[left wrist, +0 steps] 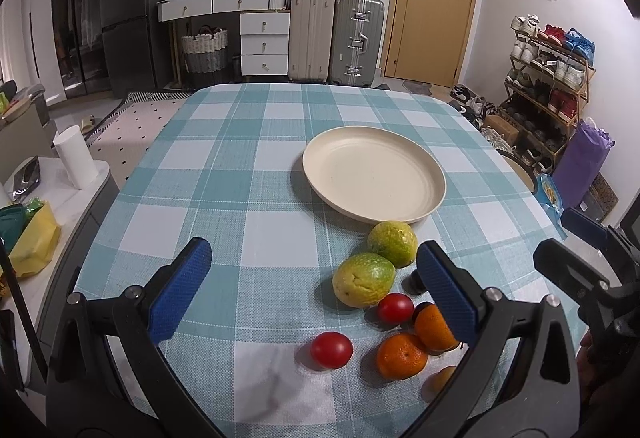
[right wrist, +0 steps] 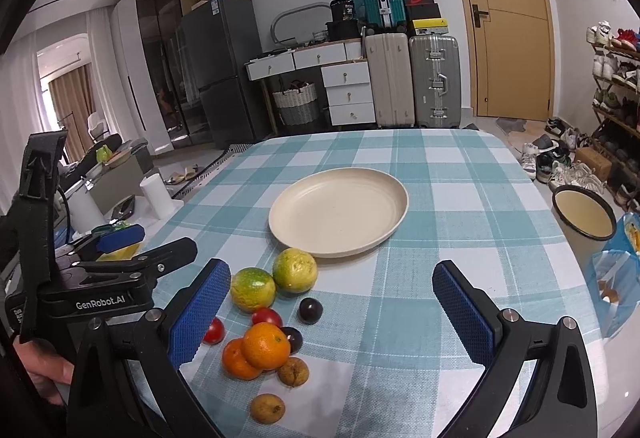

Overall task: Organize fruits
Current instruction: 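Move both tools toward the fruit cluster beside the cream plate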

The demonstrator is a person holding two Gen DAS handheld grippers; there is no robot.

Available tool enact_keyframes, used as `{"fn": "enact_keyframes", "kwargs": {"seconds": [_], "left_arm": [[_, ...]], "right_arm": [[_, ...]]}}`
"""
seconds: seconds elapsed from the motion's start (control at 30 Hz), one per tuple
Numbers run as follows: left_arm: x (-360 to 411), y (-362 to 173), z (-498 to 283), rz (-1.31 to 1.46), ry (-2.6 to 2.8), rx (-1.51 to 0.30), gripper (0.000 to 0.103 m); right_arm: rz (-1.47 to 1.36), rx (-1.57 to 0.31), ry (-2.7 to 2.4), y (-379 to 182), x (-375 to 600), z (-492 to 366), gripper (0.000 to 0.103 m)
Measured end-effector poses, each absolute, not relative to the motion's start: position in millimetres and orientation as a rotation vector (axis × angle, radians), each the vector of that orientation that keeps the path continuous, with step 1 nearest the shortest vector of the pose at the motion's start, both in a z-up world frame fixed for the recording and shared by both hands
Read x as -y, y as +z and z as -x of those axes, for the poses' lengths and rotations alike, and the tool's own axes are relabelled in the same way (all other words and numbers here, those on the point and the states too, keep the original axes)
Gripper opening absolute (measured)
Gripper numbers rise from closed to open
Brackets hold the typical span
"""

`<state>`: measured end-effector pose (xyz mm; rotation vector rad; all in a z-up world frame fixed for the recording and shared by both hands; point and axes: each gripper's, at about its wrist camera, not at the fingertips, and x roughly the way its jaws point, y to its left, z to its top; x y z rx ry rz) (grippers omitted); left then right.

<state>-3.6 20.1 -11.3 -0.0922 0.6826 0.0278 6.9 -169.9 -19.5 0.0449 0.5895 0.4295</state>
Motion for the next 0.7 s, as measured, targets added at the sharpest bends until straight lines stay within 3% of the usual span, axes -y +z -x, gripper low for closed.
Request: {"fn": "enact_keyframes", "kwargs": {"seconds": [0.7], "left_arm": [[-23, -26, -6, 0.12, 0.02, -0.74, 0.102]], "right_arm": [[-0.04, -0.608, 0.423, -26, 168, -12, 0.103]]}}
